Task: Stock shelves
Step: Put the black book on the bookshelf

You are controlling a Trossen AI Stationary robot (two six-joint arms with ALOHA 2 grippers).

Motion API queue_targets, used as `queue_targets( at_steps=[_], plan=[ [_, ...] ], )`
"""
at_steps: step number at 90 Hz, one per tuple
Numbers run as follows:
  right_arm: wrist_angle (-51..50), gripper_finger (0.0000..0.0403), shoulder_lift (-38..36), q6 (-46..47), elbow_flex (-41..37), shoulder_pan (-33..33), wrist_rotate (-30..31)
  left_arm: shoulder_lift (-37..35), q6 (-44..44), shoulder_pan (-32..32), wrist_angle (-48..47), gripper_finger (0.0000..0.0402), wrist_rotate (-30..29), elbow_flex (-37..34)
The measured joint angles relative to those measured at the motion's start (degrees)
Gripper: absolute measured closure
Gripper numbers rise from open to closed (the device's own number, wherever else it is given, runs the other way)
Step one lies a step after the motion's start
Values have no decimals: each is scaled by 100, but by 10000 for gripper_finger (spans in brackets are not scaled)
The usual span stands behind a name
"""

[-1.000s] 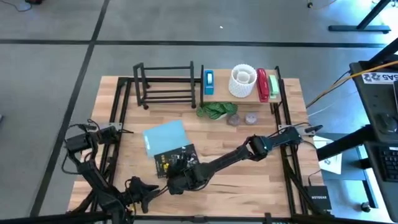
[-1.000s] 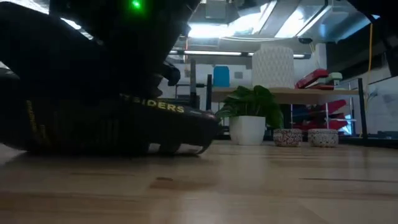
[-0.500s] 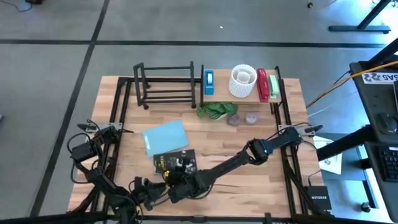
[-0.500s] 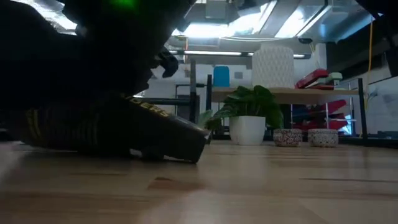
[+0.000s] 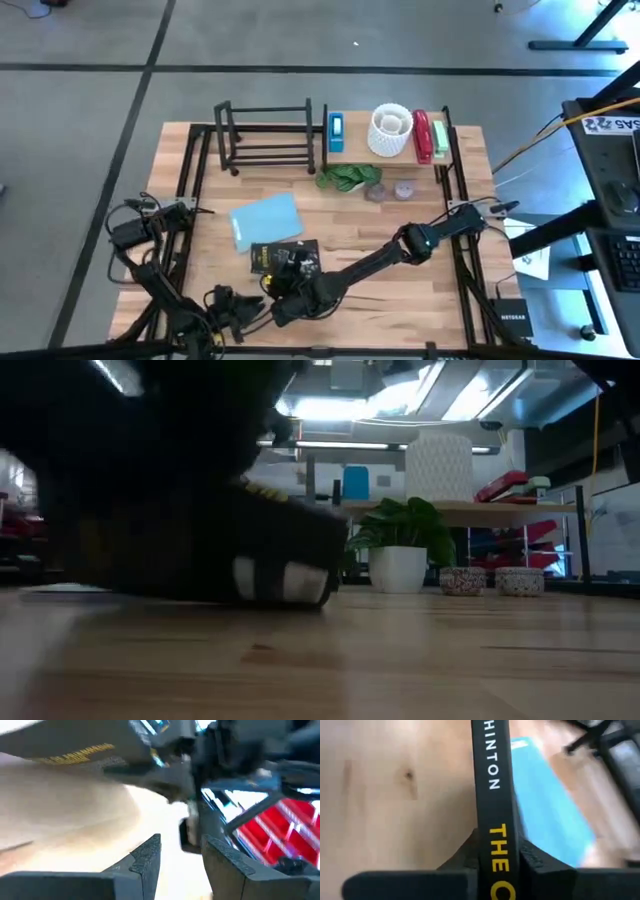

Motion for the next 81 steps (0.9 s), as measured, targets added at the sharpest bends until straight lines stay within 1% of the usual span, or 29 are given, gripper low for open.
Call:
queue_targets(
  at_steps=[7, 14, 21, 26, 32, 38, 51, 62, 68, 72, 75, 78, 81],
  plan=[
    [-61, 370, -173, -107, -4, -38, 16, -317, 861, 48, -43, 277, 112, -3],
    [-68, 370, -386, -309, -4, -83, 59, -743, 1724, 84, -40, 277, 89, 1],
    [-62, 370, -585, -461, -2, -149, 91, -1131, 2382, 147, -37, 277, 140, 4],
    [-82, 370, -704, -514, -2, -198, 91, -1388, 2647, 180, -44, 277, 257, 4],
    [-92, 370, -782, -514, -2, -257, 37, -1654, 2667, 209, 27, 277, 246, 7],
    [-125, 370, -813, -513, -2, -293, 9, -1865, 2305, 229, 15, 277, 100, 9],
    [-243, 370, -821, -543, 45, -325, -17, -2197, 883, 363, 8, 277, -461, 9],
    [-296, 370, -830, -556, 7, -360, -284, -2257, -108, 522, -11, 277, -516, 9],
    [-287, 370, -830, -557, 7, -376, -447, -2313, -784, 571, -34, 277, -498, 9],
    [-293, 370, -830, -563, 7, -387, -484, -2364, -1162, 552, -65, 277, -375, 9],
    [-302, 370, -830, -584, 7, -387, -488, -2435, -1339, 502, -102, 277, -138, 9],
    [-340, 369, -830, -639, 7, -389, -496, -2536, -1422, 420, -148, 277, 258, 9],
    [-411, 368, -830, -710, 7, -387, -505, -2672, -1409, 331, -198, 277, 799, 9]
  ],
)
